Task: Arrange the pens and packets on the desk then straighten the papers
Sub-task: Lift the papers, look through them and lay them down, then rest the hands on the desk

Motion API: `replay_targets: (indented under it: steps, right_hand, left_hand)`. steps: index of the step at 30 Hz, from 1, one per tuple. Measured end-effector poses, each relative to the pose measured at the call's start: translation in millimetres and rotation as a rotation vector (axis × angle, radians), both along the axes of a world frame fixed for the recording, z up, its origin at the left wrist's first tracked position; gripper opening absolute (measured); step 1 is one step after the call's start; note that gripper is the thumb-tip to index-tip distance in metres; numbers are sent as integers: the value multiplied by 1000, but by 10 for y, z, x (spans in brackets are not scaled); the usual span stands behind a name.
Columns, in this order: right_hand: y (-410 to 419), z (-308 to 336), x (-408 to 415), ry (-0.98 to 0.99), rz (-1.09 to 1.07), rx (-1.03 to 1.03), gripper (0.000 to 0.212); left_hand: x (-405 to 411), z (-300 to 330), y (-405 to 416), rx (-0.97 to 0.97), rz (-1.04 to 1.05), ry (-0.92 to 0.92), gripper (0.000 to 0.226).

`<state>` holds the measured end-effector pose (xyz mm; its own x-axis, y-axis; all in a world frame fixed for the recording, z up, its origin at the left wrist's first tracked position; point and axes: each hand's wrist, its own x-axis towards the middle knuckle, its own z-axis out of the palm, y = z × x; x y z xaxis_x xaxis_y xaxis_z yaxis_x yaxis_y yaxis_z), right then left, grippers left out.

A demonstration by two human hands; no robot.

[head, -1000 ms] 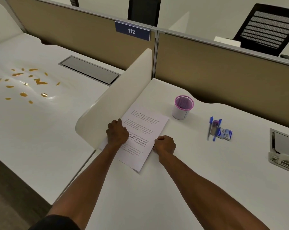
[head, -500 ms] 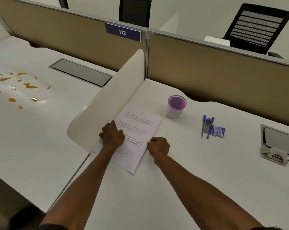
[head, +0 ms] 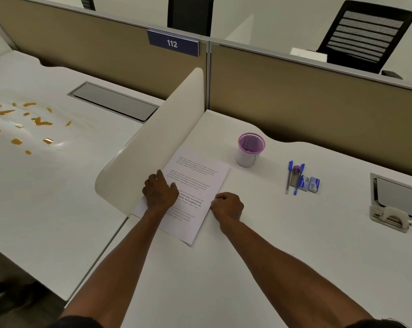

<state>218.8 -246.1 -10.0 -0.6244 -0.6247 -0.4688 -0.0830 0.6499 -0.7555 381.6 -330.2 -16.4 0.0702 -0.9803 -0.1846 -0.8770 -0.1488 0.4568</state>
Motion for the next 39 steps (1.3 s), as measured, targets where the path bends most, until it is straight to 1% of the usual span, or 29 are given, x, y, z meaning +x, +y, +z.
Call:
replay_targets:
  steps: [7,15,19,22,26,28,31,33,35,37,39]
  right_hand:
    - [17,-23,10,1,6,5,23]
    - [46,-19,-1,-15,32,-10,25]
    - [71,-4,-22,5,46,-21,24]
    - [116,-3,-66,-27,43,-34,25]
    - [246,61,-185,-124,-4,-117,24]
    - [413,133,-337,-155,-32,-206,17]
    - [826,176,-737,-88,-138,-284,10]
    - [1156,171,-1059,-6,-244,-246,10]
    - [1462,148,-1379,134,-319,-170,8]
    - [1737,144,-1651,312,-330,-93,8]
    - [1983,116,-1866,424,-255,-18,13]
  left_hand:
    - [23,-15,36,8,-9,7,72]
    - [6,-42,64,-36,0,31,74]
    - [-23,-62,96,-103,1,15,74]
    - [-56,-68,147,-144,16,17,74]
    - [-149,-61,354,-192,14,67,72]
    - [-274,-55,587,-234,-9,167,68]
    - [-499,-76,1048,-304,-98,352,58]
    - [-661,-123,1339,-307,-173,433,53]
    - [-859,-159,1582,-271,-257,477,48]
    - [-1088,-163,1777,-230,-358,497,42]
    - [-1325,-164,1930,-193,-477,497,35]
